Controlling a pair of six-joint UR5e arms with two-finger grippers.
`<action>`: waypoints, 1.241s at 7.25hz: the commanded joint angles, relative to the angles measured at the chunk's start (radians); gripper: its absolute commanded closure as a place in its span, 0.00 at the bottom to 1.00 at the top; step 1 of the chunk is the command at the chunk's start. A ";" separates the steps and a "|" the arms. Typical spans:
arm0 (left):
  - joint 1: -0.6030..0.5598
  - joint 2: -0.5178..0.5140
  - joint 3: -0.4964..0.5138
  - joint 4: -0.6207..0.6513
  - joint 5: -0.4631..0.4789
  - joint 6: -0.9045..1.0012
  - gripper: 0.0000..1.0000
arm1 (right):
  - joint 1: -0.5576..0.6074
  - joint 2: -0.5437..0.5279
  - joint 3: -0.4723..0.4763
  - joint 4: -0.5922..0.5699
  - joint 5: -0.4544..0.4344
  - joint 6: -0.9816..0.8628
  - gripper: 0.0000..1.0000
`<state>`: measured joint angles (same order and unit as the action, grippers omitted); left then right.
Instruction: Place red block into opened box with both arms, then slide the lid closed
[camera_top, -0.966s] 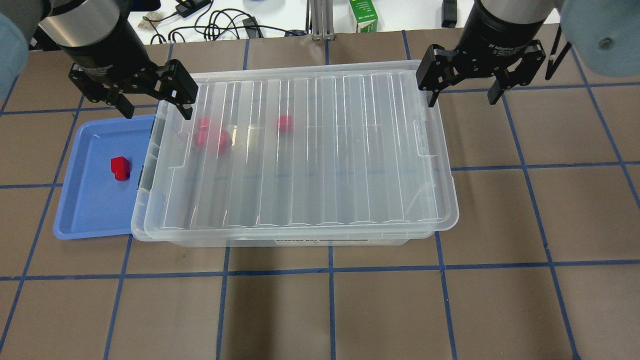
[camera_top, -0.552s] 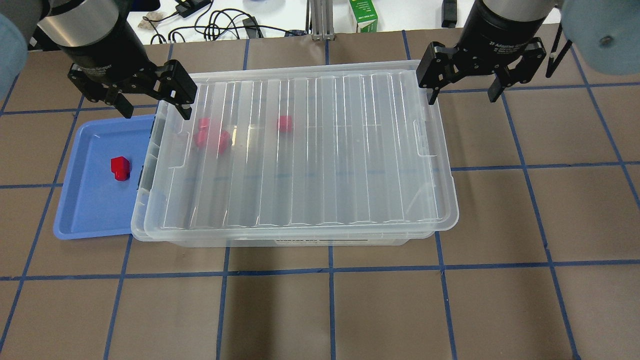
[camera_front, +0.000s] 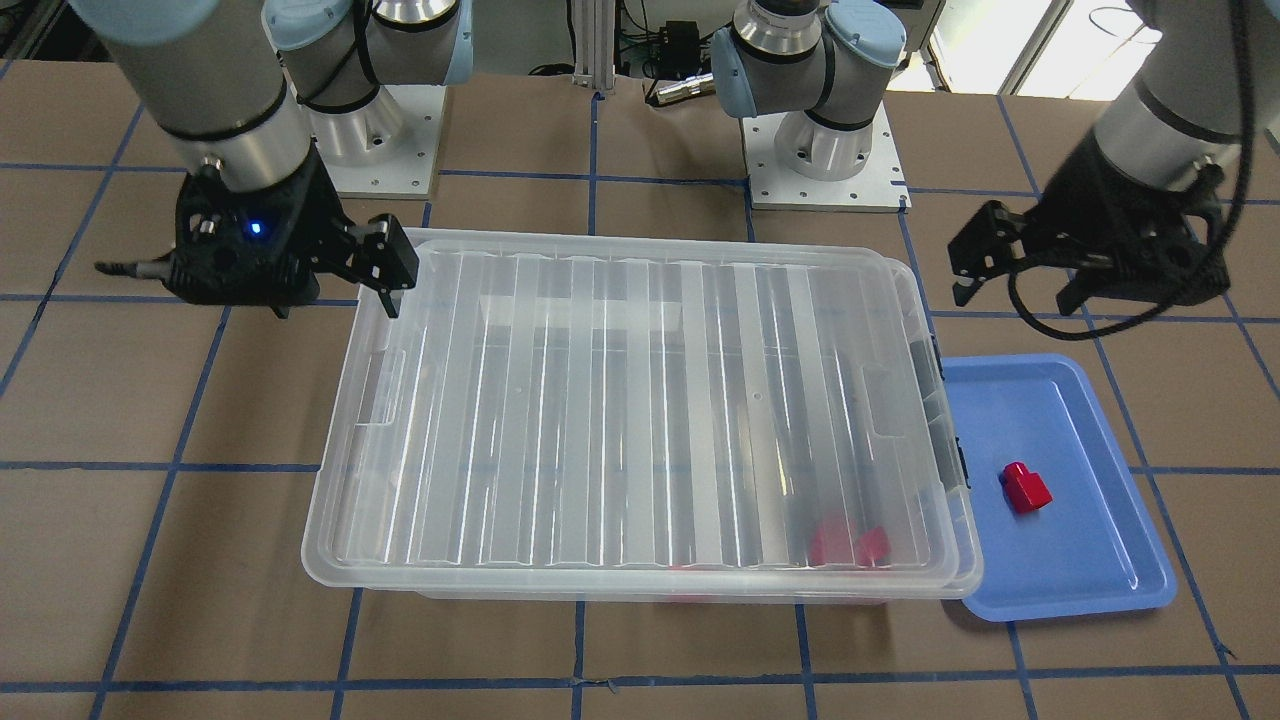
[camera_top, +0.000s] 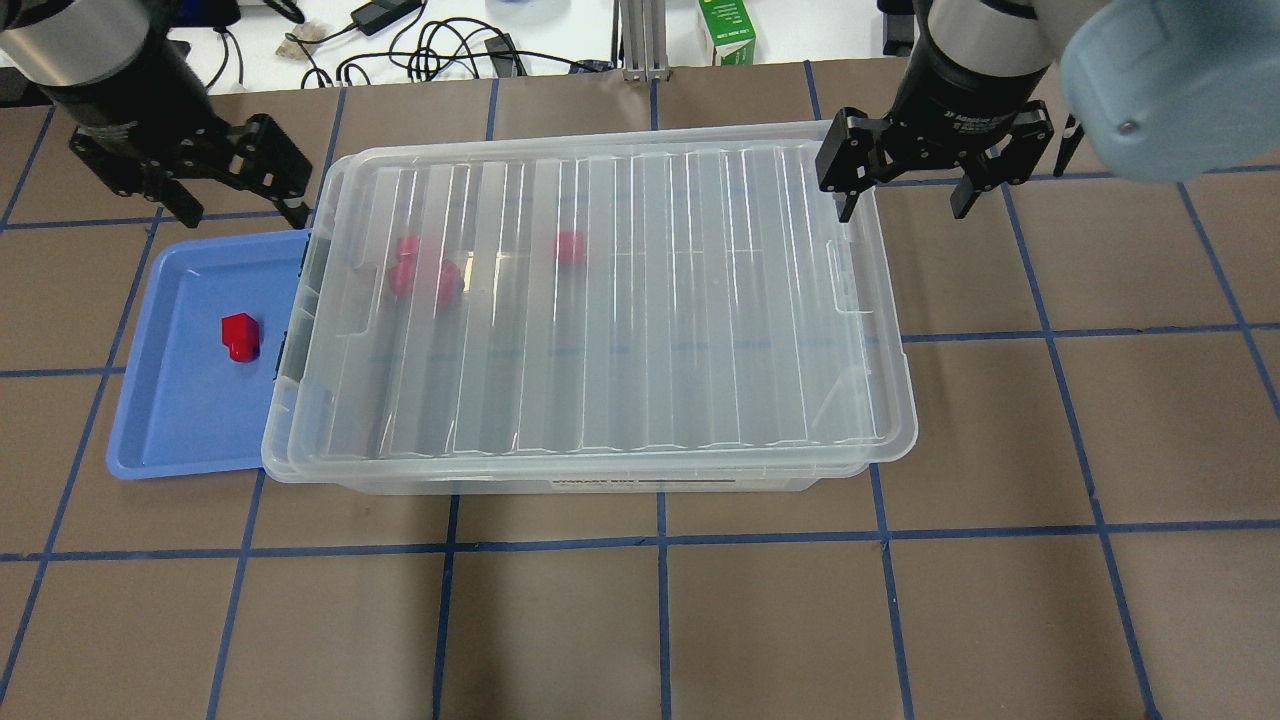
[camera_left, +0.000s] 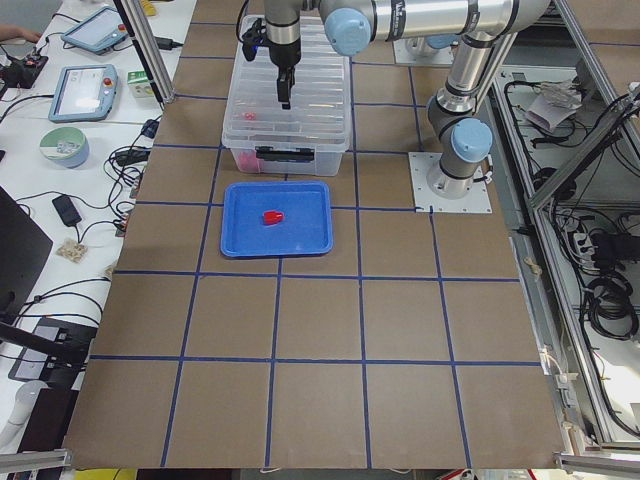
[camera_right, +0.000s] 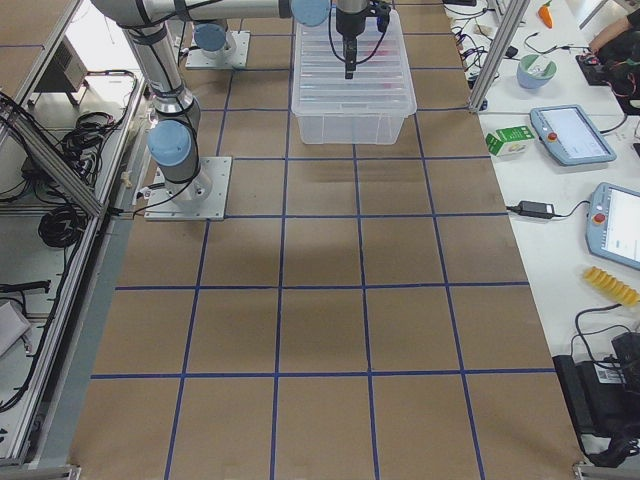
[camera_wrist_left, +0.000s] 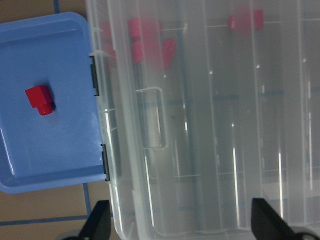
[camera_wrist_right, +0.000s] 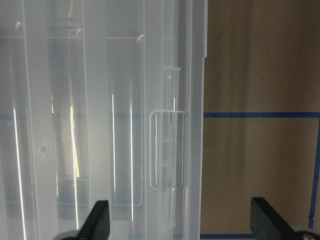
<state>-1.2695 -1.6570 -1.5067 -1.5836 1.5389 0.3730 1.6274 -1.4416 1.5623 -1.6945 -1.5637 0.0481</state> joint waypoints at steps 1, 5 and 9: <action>0.187 -0.138 -0.042 0.087 -0.121 0.135 0.00 | -0.004 0.104 0.013 -0.078 -0.021 -0.008 0.01; 0.222 -0.351 -0.116 0.352 -0.099 0.082 0.00 | -0.026 0.119 0.073 -0.140 -0.141 -0.066 0.00; 0.222 -0.431 -0.145 0.452 0.006 0.067 0.00 | -0.107 0.119 0.074 -0.142 -0.167 -0.145 0.00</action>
<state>-1.0477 -2.0682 -1.6458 -1.1528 1.5391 0.4449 1.5509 -1.3223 1.6364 -1.8367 -1.7284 -0.0699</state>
